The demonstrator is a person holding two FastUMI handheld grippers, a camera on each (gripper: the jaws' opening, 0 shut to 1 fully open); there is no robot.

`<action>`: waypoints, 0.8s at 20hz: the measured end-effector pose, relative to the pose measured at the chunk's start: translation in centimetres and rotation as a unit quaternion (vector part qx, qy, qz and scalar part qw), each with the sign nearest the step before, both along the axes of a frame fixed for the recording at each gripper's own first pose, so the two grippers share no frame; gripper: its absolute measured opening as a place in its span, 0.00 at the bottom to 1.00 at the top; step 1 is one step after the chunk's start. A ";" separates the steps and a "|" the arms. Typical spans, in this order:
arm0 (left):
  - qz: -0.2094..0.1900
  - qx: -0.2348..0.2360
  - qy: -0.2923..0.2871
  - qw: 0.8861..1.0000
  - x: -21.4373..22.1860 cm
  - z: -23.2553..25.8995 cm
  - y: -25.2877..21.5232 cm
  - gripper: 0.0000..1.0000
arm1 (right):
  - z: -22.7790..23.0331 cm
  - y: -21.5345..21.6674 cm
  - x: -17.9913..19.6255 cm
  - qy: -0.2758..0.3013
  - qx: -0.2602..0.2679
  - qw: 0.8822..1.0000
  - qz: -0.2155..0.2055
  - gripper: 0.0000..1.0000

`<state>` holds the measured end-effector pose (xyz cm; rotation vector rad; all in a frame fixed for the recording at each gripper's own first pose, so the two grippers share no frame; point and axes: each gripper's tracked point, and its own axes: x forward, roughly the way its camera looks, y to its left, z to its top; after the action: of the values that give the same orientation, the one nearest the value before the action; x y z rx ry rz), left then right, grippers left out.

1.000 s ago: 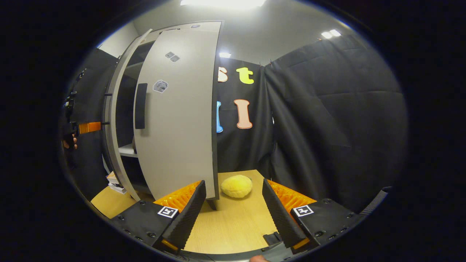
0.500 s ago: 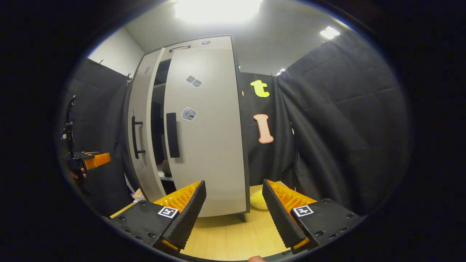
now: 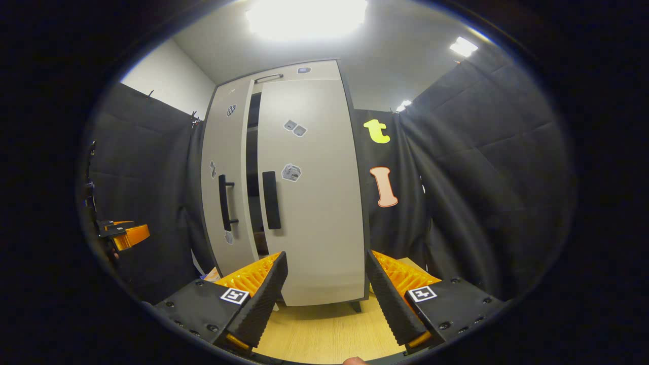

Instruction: Grab one shoe with the right hand and put it into the shoe cabinet, grab the other shoe with the left hand and put it into the shoe cabinet; then close the right door with the right hand and the left door with the left hand.

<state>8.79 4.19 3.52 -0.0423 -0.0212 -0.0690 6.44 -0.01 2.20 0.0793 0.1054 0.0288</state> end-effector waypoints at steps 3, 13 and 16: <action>0.001 0.002 0.006 1.000 -1.1 -0.7 -0.2 0.86 | 0.2 0.6 -0.3 -0.008 -0.006 1.000 0.008 0.92; -0.009 0.007 0.024 1.000 -2.4 -2.4 -1.1 0.92 | 0.6 0.8 -1.2 -0.020 -0.018 1.000 0.009 0.98; -0.012 0.006 0.025 1.000 -2.3 -2.4 -1.0 0.84 | 0.6 0.5 -1.4 -0.018 -0.015 1.000 0.006 0.98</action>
<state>6.47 3.17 1.11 -0.0322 0.0297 -0.0913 5.06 0.50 2.78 0.0478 0.0701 0.0407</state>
